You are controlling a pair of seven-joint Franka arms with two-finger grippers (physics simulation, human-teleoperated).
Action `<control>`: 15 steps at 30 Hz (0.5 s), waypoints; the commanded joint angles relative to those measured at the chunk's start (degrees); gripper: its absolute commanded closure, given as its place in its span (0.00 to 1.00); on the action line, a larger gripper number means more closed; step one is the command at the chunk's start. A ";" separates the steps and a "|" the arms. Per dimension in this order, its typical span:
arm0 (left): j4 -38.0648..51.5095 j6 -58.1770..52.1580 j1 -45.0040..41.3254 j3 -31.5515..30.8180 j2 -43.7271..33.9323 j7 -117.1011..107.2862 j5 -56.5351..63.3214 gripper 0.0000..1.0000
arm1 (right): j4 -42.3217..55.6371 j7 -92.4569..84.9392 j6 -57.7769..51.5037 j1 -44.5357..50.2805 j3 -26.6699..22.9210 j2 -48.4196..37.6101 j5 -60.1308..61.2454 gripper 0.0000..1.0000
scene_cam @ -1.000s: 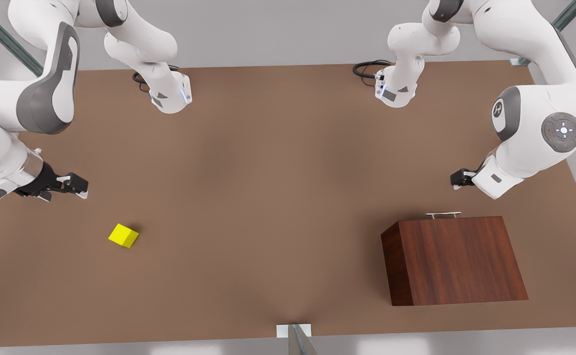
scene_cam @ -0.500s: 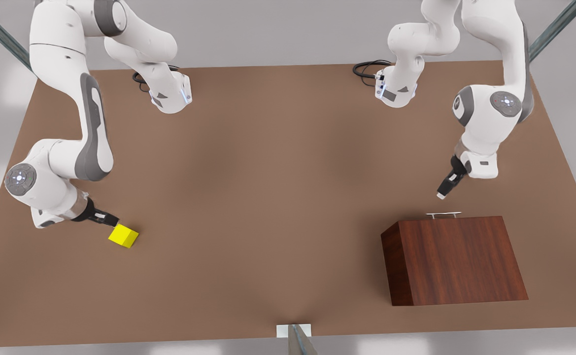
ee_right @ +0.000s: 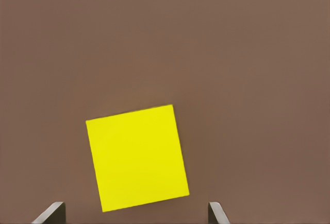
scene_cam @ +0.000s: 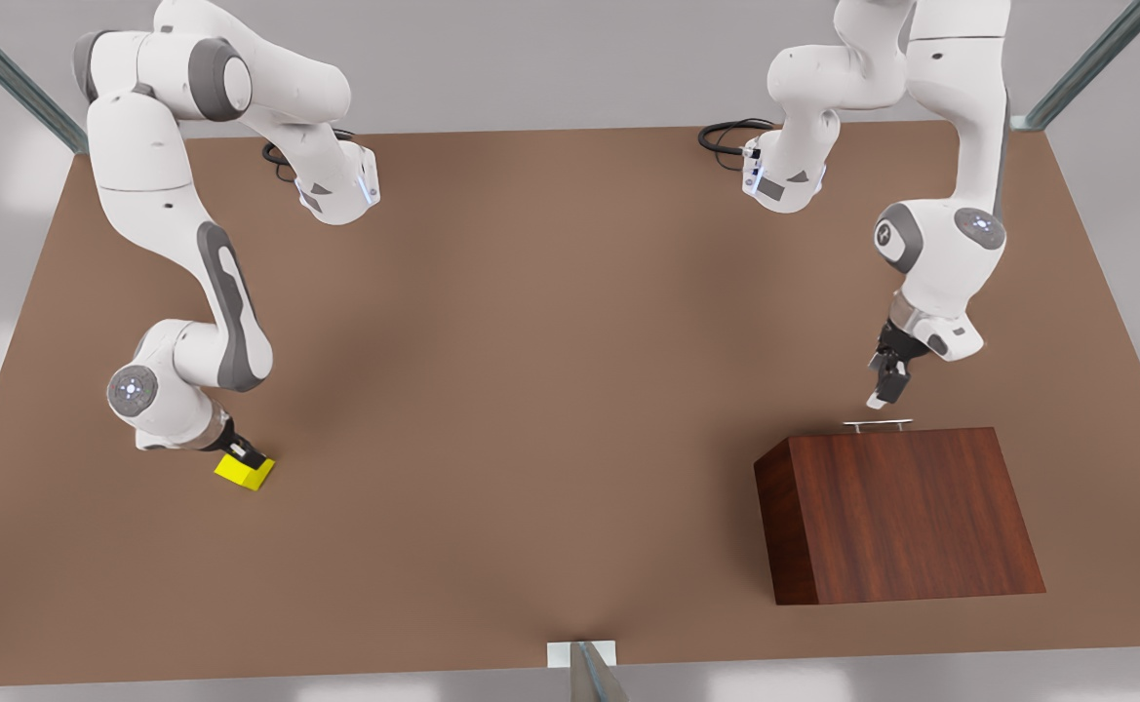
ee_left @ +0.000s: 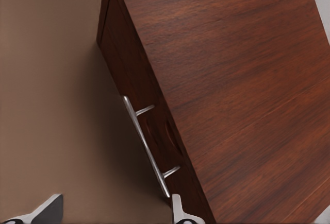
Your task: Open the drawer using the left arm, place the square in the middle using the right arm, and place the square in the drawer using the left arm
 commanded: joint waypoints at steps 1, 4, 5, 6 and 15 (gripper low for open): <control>-0.04 0.31 0.20 0.05 0.28 0.00 -4.27 0.00 | -0.30 -0.01 0.51 0.01 0.00 0.11 0.00 0.00; -0.04 2.95 0.20 0.05 1.69 0.00 -9.10 0.00 | -0.83 -0.01 3.68 0.01 -0.09 2.13 0.00 0.00; -0.04 3.57 0.20 0.05 2.48 0.00 -10.60 0.00 | -0.83 -0.01 3.68 0.01 -0.09 2.22 0.00 0.00; -0.04 4.36 0.20 0.05 2.83 0.00 -10.95 0.00 | -0.83 -0.01 3.59 0.01 -0.09 2.57 0.00 0.00; 0.31 7.61 0.20 0.05 6.96 -0.09 -13.76 0.00 | 3.30 1.13 4.47 0.19 -0.18 5.74 0.08 0.00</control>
